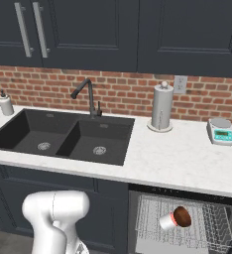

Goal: Pick up the cup and bowl from the counter, place them in the dishwasher, and close the dishwasher door.

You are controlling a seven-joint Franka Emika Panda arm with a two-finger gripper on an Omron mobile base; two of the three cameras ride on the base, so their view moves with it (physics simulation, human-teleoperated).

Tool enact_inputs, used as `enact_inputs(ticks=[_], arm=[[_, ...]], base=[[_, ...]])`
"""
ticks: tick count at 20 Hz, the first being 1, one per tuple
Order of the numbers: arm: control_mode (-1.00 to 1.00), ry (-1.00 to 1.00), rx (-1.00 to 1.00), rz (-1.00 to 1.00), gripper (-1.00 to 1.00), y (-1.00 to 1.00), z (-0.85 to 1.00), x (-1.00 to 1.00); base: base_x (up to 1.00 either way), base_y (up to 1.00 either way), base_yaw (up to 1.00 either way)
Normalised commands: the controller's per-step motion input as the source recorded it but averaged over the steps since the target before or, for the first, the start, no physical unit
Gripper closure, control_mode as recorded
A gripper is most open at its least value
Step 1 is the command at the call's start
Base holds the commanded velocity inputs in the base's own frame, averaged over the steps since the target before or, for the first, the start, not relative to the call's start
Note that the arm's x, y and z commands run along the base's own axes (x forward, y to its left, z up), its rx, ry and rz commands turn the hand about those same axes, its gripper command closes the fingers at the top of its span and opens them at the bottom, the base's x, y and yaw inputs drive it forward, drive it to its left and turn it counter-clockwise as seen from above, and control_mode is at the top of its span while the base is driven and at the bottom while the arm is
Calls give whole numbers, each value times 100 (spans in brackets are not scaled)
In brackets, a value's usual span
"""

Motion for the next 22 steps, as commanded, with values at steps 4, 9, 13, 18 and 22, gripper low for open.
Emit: enact_inputs(ticks=[4,9,13,18,22], arm=[[-100,-11,12,0,-100,-9,-85,100],[-100,-13,19,0,-100,-21,-36,100],[-100,-22,26,0,-100,-19,0,100],[-100,-12,25,0,-100,-1,3,100],[-100,0,13,-3,-100,0,18,100]], base=[[0,0,0],[0,0,0],[0,0,0],[0,0,0],[0,0,0]])
